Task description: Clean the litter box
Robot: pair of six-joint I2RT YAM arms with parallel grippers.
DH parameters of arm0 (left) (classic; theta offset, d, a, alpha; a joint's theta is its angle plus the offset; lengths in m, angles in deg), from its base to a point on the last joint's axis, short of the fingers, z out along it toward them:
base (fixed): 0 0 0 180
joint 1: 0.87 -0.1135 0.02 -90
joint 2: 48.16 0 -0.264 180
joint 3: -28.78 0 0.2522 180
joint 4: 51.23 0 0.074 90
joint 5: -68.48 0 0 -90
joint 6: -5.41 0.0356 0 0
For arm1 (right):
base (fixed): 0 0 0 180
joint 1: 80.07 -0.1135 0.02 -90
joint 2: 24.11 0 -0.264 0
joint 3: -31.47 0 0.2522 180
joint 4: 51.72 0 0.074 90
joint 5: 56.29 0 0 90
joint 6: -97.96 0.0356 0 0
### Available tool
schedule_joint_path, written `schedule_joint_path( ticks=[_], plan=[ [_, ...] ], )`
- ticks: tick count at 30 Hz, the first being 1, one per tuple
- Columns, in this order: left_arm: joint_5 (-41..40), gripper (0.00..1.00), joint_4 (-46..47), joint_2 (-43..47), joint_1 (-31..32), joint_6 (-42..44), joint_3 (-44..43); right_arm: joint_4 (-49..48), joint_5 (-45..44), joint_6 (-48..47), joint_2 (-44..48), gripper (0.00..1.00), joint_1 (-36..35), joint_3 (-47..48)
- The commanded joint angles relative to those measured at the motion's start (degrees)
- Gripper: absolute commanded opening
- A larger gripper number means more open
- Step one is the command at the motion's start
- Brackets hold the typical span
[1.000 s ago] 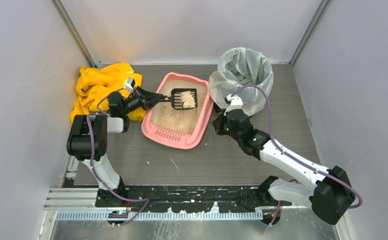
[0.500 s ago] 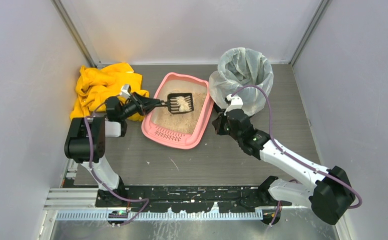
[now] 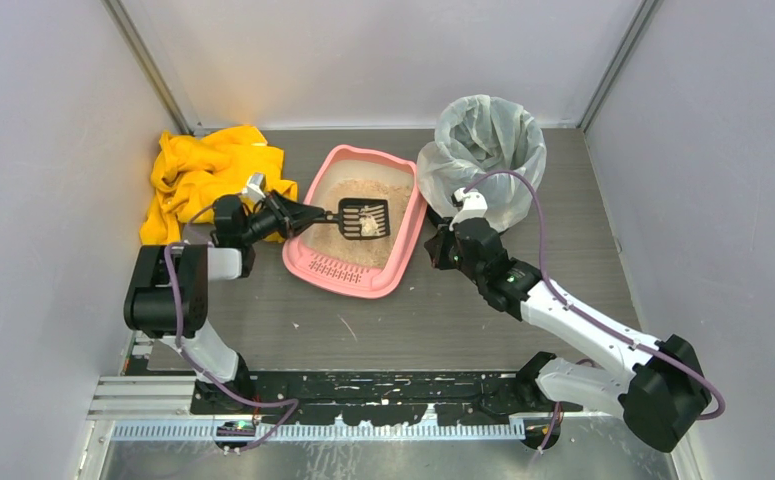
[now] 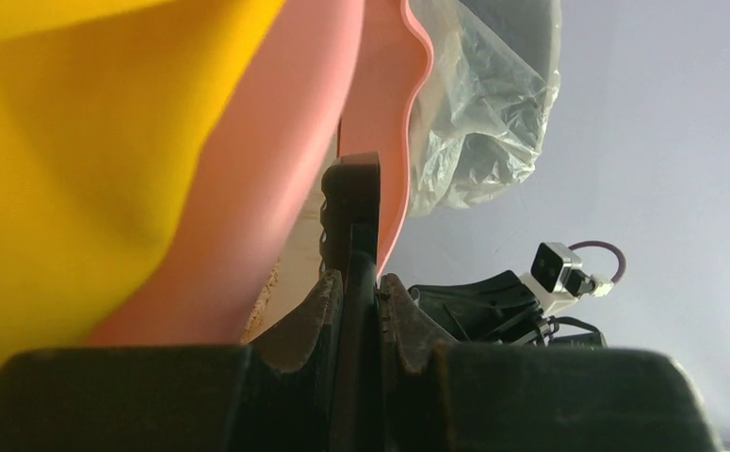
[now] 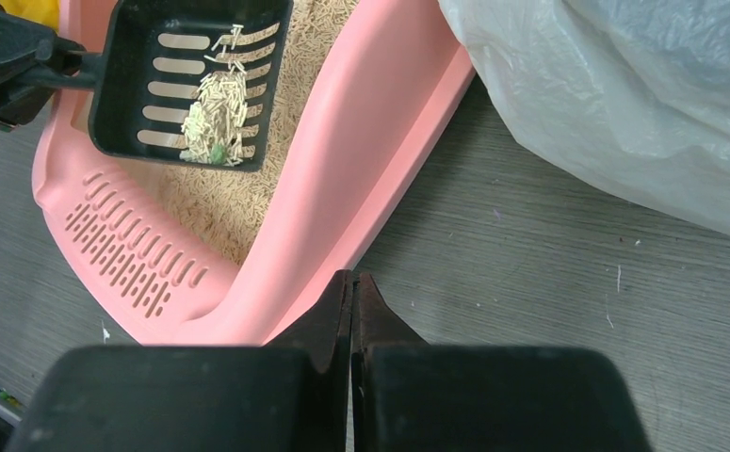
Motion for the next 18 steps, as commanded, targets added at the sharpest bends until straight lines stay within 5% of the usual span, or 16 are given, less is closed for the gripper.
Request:
schedule_joint_path(
  ticks=[1,7,12,15,18],
  plan=[
    [-0.2,0.0,-0.8,3.0,-0.1,2.8,-0.3,-2.1,-0.9,-0.2,1.5,0.01,0.3,0.8],
    [0.7,0.0,10.9,-0.4,0.1,-4.1,2.0,-3.2,-0.4,-0.1,0.2,0.01,0.4,1.0],
    [1.8,0.0,9.3,1.0,-2.8,-3.4,1.7,-2.6,-0.8,-0.5,1.1,0.01,0.4,0.8],
    [0.3,0.0,4.0,1.8,1.3,-0.2,0.8,-2.8,-1.3,-0.6,1.1,0.01,0.8,0.3],
    [0.0,0.0,9.2,0.8,0.1,-3.2,2.5,-3.0,-0.7,-0.3,0.4,0.01,1.0,0.8]
  ],
)
